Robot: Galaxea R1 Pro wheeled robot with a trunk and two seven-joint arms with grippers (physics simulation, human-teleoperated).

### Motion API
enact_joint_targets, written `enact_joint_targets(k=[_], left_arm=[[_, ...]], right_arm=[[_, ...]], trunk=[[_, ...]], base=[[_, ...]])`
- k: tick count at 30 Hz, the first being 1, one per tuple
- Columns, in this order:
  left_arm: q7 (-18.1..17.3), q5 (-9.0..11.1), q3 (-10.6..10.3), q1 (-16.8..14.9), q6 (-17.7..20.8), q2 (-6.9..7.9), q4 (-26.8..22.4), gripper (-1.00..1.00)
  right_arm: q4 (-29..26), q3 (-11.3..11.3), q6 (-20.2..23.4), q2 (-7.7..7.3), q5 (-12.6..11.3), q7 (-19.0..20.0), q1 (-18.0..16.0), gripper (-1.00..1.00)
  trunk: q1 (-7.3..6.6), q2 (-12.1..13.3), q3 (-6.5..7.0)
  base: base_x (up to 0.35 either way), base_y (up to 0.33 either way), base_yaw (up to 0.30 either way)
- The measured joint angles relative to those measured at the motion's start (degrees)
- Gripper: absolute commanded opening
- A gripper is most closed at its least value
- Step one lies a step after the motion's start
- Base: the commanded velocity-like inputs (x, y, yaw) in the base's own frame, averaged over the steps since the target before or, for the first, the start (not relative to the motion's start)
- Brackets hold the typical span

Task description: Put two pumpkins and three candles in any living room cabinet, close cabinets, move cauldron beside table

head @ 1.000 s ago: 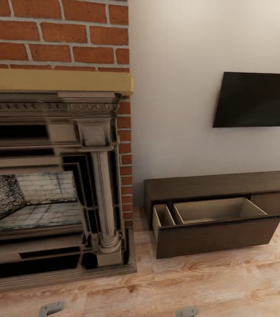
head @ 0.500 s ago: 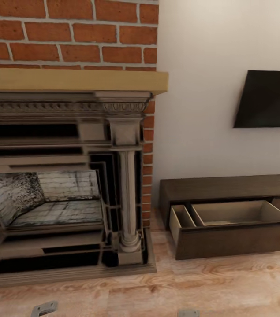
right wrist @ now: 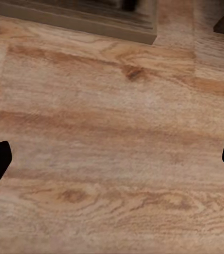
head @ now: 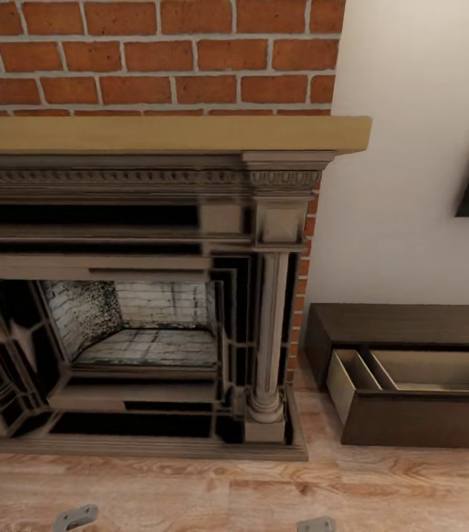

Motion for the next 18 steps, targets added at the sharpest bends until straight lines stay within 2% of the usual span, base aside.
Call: enact_joint_targets(k=[18], left_arm=[[0.00, -0.20, -0.12, 0.00, 0.02, -0.19, 0.00, 1.00]], right_arm=[[-0.06, -0.88, -0.02, 0.00, 0.00, 0.00, 0.00, 1.00]], trunk=[[0.00, 0.00, -0.01]], base=[[0.000, 0.326, 0.003]])
